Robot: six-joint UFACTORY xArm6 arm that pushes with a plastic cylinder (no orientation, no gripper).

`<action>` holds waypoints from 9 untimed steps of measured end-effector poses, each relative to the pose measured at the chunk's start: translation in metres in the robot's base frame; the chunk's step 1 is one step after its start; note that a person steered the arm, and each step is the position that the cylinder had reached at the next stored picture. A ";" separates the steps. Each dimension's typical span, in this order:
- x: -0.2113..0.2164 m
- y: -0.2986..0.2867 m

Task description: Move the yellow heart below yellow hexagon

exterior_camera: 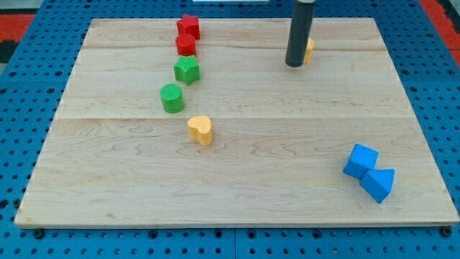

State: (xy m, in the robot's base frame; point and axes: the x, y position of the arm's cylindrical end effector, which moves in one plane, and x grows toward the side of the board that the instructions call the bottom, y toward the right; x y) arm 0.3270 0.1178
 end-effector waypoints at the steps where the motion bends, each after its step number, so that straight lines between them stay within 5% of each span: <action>1: -0.015 0.018; 2: -0.073 0.002; 3: -0.074 0.008; 4: 0.003 -0.035; 5: 0.140 -0.032; 6: 0.195 -0.129; 7: 0.204 -0.227; 9: 0.129 -0.121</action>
State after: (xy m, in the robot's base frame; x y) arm 0.4564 -0.0034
